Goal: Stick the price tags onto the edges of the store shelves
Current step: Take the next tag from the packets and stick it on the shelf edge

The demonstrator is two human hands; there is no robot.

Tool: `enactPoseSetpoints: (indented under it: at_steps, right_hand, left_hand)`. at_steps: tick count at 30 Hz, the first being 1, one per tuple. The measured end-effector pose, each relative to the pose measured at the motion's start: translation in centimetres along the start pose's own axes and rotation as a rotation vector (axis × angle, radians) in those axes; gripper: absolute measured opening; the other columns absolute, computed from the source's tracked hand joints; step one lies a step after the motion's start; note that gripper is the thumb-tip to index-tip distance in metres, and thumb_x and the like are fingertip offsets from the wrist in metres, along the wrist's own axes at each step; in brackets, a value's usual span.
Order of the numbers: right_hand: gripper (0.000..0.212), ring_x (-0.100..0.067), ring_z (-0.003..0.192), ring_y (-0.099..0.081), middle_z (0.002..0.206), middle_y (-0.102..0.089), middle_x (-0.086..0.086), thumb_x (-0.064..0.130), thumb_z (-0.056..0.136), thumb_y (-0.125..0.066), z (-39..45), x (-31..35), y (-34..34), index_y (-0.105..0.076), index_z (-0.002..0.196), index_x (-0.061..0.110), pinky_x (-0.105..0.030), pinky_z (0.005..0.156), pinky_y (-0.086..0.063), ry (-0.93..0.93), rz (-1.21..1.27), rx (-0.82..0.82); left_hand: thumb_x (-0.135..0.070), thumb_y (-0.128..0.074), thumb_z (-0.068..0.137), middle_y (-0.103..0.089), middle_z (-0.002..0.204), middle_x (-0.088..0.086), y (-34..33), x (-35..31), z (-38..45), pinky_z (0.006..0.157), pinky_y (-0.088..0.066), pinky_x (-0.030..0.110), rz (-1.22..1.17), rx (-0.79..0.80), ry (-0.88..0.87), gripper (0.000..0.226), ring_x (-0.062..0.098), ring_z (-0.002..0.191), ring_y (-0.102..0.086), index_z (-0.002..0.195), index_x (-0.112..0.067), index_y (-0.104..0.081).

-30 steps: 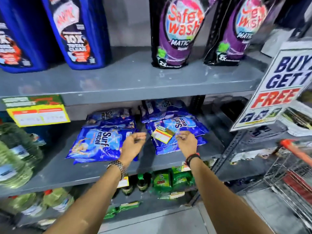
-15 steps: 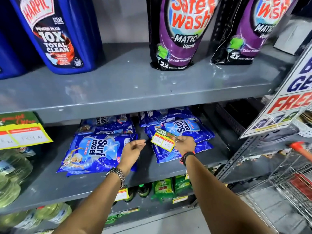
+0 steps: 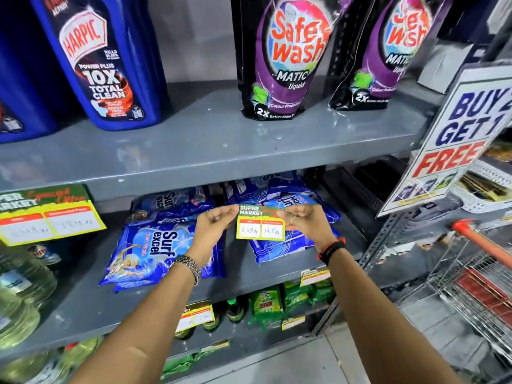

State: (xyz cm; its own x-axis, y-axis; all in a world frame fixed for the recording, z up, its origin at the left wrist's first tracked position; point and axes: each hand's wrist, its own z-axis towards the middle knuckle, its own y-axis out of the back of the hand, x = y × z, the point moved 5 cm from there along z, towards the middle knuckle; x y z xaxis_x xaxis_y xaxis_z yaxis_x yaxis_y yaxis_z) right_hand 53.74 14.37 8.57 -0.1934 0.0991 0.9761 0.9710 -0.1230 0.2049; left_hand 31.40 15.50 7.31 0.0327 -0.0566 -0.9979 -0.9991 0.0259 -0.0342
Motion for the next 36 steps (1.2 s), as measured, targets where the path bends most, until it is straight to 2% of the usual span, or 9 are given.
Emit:
enactPoseSetpoints:
  at_steps: [4, 9, 13, 17, 19, 22, 25, 33, 36]
  right_hand:
    - [0.036, -0.027, 0.077, -0.070, 0.100, -0.071, -0.027, 0.012, 0.079, -0.073, -0.2, 0.1, 0.7, -0.064, 0.106, -0.009, -0.019, 0.060, -0.060, 0.034, -0.057, -0.008]
    - [0.027, -0.015, 0.065, -0.071, 0.088, -0.073, -0.019, 0.016, 0.078, -0.074, -0.6, 0.7, 2.1, -0.068, 0.096, -0.003, -0.022, 0.062, -0.060, 0.066, -0.088, -0.040]
    - [0.007, -0.006, 0.061, -0.066, 0.081, -0.071, -0.012, 0.013, 0.082, -0.070, -2.0, 2.9, 4.5, -0.072, 0.084, 0.007, -0.018, 0.059, -0.057, 0.184, 0.009, -0.089]
    - [0.011, 0.003, 0.062, -0.061, 0.081, -0.070, -0.006, 0.010, 0.084, -0.066, -4.3, 6.5, 8.2, -0.072, 0.080, 0.019, -0.012, 0.062, -0.053, 0.330, 0.012, -0.211]
    - [0.010, 0.011, 0.058, -0.059, 0.082, -0.069, -0.003, 0.010, 0.083, -0.067, -5.3, 8.5, 10.0, -0.071, 0.082, 0.019, -0.008, 0.063, -0.050, 0.401, -0.029, -0.275]
    - [0.004, 0.002, 0.062, -0.061, 0.080, -0.071, -0.006, 0.013, 0.082, -0.069, -6.1, 11.3, 12.3, -0.073, 0.081, 0.015, -0.020, 0.069, -0.052, 0.462, -0.083, -0.395]
    - [0.016, -0.012, 0.067, -0.062, 0.075, -0.074, -0.011, 0.021, 0.079, -0.073, -6.3, 13.2, 13.6, -0.075, 0.085, 0.006, -0.023, 0.067, -0.051, 0.502, -0.186, -0.527]
    - [0.020, -0.025, 0.064, -0.067, 0.075, -0.075, -0.017, 0.023, 0.076, -0.076, -5.7, 13.4, 14.1, -0.074, 0.086, 0.006, -0.030, 0.072, -0.057, 0.489, -0.149, -0.571]
    - [0.019, -0.010, 0.061, -0.066, 0.071, -0.073, -0.006, 0.024, 0.075, -0.077, -5.8, 13.4, 14.0, -0.075, 0.085, 0.008, -0.024, 0.068, -0.057, 0.507, -0.140, -0.584]
  left_hand:
    - [-0.020, -0.067, 0.085, -0.076, 0.089, -0.006, -0.4, 0.0, -0.4, 0.079, -0.055, 0.015, 0.007, 0.037, -0.003, 0.019, 0.005, 0.086, -0.071, 0.103, -0.015, -0.071]
    - [-0.014, -0.067, 0.086, -0.074, 0.095, 0.000, -1.8, -1.2, -1.3, 0.067, -0.055, 0.010, -0.034, 0.038, -0.035, 0.016, 0.000, 0.075, -0.072, 0.100, -0.010, -0.071]
    - [-0.010, -0.069, 0.083, -0.075, 0.082, -0.002, -4.3, -3.6, -3.5, 0.063, -0.054, 0.010, -0.124, -0.045, -0.125, 0.016, 0.000, 0.068, -0.069, 0.098, -0.007, -0.072]
    - [-0.007, -0.075, 0.077, -0.064, 0.069, 0.010, -7.9, -7.0, -6.3, 0.056, -0.047, 0.011, -0.128, -0.061, -0.283, 0.017, 0.016, 0.063, -0.053, 0.072, -0.024, -0.073]
    - [-0.010, -0.077, 0.075, -0.067, 0.062, 0.001, -9.3, -9.4, -7.1, 0.057, -0.047, 0.012, -0.073, -0.054, -0.396, 0.019, 0.011, 0.060, -0.056, 0.068, -0.027, -0.072]
    - [-0.016, -0.079, 0.073, -0.070, 0.055, -0.020, -10.5, -13.0, -7.4, 0.055, -0.050, 0.007, 0.026, -0.031, -0.522, 0.020, -0.007, 0.052, -0.061, 0.069, -0.033, -0.070]
    - [-0.021, -0.080, 0.072, -0.069, 0.056, -0.022, -11.2, -15.5, -7.0, 0.057, -0.050, 0.006, 0.105, -0.036, -0.568, 0.018, -0.009, 0.054, -0.062, 0.068, -0.034, -0.070]
    - [-0.022, -0.079, 0.074, -0.065, 0.053, -0.030, -12.3, -16.7, -6.2, 0.052, -0.048, 0.003, 0.230, -0.060, -0.594, 0.024, -0.011, 0.056, -0.065, 0.063, -0.038, -0.065]
    - [-0.025, -0.079, 0.074, -0.066, 0.052, -0.021, -12.4, -16.7, -6.2, 0.052, -0.048, 0.003, 0.286, -0.093, -0.614, 0.022, -0.012, 0.056, -0.065, 0.063, -0.037, -0.065]
